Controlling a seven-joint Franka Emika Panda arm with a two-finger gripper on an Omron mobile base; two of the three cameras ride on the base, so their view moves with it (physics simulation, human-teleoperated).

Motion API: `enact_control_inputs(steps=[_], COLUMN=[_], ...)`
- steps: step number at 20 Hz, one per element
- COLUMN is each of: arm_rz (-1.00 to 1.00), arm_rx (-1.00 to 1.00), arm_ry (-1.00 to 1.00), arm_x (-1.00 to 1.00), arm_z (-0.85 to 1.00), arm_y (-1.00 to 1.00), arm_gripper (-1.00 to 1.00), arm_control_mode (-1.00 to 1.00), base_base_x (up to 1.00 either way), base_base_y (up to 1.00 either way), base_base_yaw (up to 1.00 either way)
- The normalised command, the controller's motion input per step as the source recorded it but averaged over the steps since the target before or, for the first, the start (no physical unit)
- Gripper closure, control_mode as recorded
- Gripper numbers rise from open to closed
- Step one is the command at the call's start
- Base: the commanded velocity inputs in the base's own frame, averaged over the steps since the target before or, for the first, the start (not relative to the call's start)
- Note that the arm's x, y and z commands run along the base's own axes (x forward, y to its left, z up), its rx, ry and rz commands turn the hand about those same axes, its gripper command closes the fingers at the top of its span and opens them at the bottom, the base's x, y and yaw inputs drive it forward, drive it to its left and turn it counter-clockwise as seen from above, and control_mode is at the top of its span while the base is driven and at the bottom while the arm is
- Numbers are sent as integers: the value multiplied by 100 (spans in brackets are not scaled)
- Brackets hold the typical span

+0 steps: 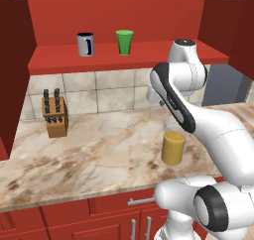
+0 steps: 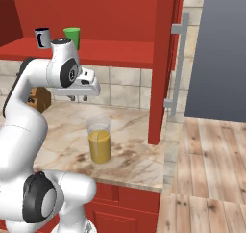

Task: There is a tray on the dining counter. Grab the cup, mug, and pitcher and place them on the tray. The pitcher may be placed next to the tray if it cannot fit the tray.

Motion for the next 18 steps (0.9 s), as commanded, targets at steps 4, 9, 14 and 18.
enact_control_inputs(steps=[4, 9, 14, 18], arm_rz=[0, -1, -6, -8], arm_rx=[0, 0, 1, 3], arm_ry=[1, -7, -15, -17], arm_x=[0, -16, -35, -44], arm_z=[0, 2, 19, 31], arm_y=[0, 0, 0, 0], arm_gripper=[-100, -100, -100, -100], arm_control_mode=[-100, -100, -100, -100], base_base_x=[0, 0, 0, 0], base_base_y=[0, 0, 0, 0], base_base_yaw=[0, 0, 0, 0])
